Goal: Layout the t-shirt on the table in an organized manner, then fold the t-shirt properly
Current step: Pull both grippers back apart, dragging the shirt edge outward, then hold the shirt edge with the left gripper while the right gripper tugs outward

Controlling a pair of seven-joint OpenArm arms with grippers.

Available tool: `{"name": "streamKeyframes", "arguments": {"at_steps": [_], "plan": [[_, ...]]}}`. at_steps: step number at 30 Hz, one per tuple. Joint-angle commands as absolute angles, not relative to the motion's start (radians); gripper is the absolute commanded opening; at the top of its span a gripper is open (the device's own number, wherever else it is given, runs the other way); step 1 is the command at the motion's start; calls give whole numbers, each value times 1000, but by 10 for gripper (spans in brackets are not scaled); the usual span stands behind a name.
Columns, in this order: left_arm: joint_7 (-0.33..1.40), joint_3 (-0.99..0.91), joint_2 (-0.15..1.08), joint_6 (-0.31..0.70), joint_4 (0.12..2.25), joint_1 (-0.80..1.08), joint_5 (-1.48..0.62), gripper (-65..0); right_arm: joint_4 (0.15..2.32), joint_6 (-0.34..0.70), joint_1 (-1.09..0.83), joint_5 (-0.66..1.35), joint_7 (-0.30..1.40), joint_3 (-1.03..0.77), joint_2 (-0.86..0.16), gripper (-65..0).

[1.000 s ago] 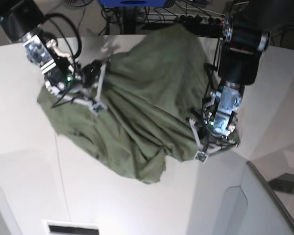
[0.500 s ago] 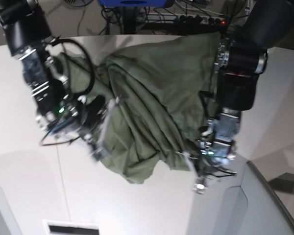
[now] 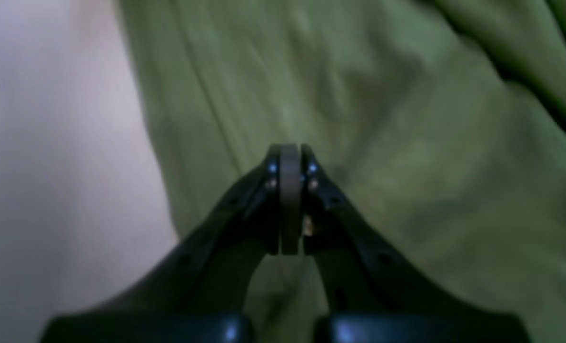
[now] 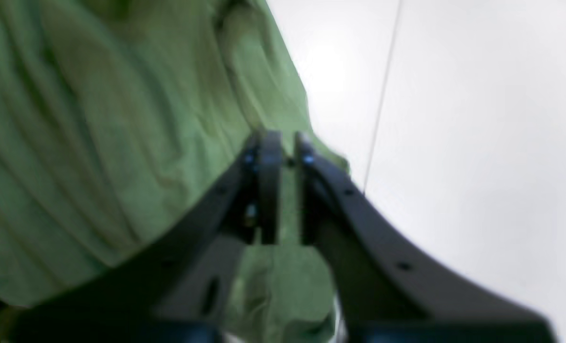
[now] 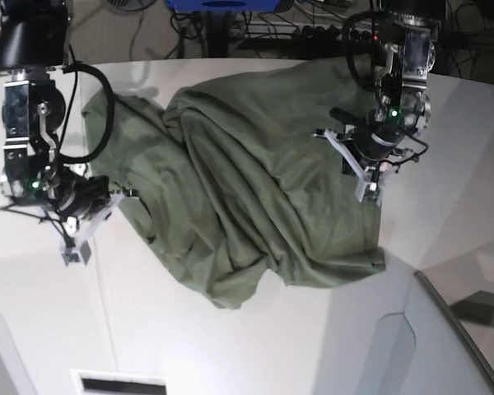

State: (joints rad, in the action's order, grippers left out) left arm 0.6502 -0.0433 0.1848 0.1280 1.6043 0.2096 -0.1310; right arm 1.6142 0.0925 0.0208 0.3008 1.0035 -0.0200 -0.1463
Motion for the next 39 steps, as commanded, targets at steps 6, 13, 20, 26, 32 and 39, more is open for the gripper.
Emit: {"name": "streamKeyframes", "arguments": {"at_steps": [6, 13, 20, 26, 32, 39], "plan": [[461, -38, 180, 124, 1549, 252, -44, -650, 1573, 93, 8, 302, 917, -249, -65, -501], [366, -48, 185, 124, 1357, 248, 74, -650, 1409, 166, 15, 303, 908, -295, -73, -446], [358, -50, 199, 124, 1319, 243, 104, -650, 1377, 269, 15, 303, 911, -392, -33, -446], [358, -51, 206, 124, 1314, 243, 102, -650, 1374, 271, 15, 358, 926, -392, -28, -444], [358, -51, 220, 124, 1313, 246, 99, -650, 1368, 271, 15, 653, 986, -392, -94, -441], [358, -51, 222, 122, 1313, 246, 93, -650, 1334, 260, 8, 932, 1015, -400, -189, -473]]}}
